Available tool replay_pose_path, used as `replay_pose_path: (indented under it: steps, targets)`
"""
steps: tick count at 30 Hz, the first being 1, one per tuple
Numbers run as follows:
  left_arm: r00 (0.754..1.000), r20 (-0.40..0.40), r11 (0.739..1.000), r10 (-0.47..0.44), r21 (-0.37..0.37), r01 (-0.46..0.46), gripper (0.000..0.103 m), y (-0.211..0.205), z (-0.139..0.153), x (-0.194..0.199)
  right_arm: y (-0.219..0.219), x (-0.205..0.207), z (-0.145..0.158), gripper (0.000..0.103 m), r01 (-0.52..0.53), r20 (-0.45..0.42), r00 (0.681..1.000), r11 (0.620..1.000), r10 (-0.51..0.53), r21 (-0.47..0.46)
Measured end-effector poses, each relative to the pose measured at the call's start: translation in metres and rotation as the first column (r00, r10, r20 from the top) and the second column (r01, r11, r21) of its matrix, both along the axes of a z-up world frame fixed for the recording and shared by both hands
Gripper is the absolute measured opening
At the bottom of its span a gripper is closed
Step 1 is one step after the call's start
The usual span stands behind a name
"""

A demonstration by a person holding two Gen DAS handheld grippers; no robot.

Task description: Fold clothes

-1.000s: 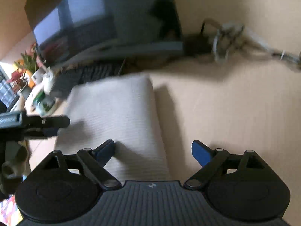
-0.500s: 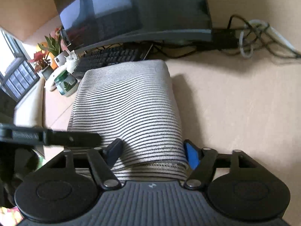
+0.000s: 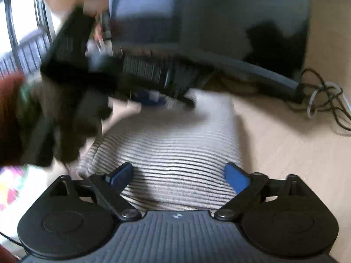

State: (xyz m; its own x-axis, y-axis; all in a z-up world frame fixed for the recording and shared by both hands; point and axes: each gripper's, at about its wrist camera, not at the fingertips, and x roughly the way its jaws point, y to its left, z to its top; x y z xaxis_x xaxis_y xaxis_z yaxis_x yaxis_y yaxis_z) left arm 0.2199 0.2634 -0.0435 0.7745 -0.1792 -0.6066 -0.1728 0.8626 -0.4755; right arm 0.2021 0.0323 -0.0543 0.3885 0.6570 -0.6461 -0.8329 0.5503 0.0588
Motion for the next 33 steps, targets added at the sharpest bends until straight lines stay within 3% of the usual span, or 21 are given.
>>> replay_pose_path:
  steps: [2,5,9,13,20,24,28,33]
  targets:
    - [1.000,0.012,1.000,-0.003,0.008,0.003,0.072,-0.001,-0.002,0.000,0.005,-0.010,-0.007,0.103,-0.009,0.063,0.998,1.000,0.010,-0.026]
    - [1.000,0.027,0.999,0.013,0.044,-0.015,0.073,-0.007,0.004,-0.008,0.002,-0.004,-0.003,0.103,0.005,0.021,1.000,1.000,-0.005,0.001]
    - [0.992,0.060,0.989,0.113,0.090,-0.118,0.096,-0.026,0.030,-0.046,-0.020,0.009,0.007,0.103,0.051,-0.079,0.996,0.998,-0.047,0.044]
    - [0.964,0.059,0.940,0.261,0.213,-0.268,0.103,-0.066,0.035,-0.109,-0.052,0.012,0.010,0.103,0.096,-0.100,0.991,0.994,-0.090,0.060]
    - [0.898,-0.019,0.868,0.440,0.266,-0.420,0.103,-0.160,-0.003,-0.173,-0.112,-0.002,-0.018,0.103,0.020,-0.057,0.998,0.999,-0.018,0.041]
    - [0.884,-0.057,0.860,0.463,0.270,-0.433,0.103,-0.194,-0.011,-0.186,-0.136,-0.009,-0.031,0.103,0.032,0.040,0.999,0.999,-0.031,-0.030]
    - [0.874,-0.091,0.862,0.477,0.243,-0.445,0.103,-0.207,-0.005,-0.186,-0.144,0.000,-0.034,0.103,-0.003,0.037,0.999,1.000,0.004,-0.029]
    - [0.862,-0.065,0.837,0.502,0.289,-0.465,0.103,-0.213,0.002,-0.198,-0.143,0.001,-0.032,0.103,-0.020,0.044,0.999,1.000,0.021,-0.019]
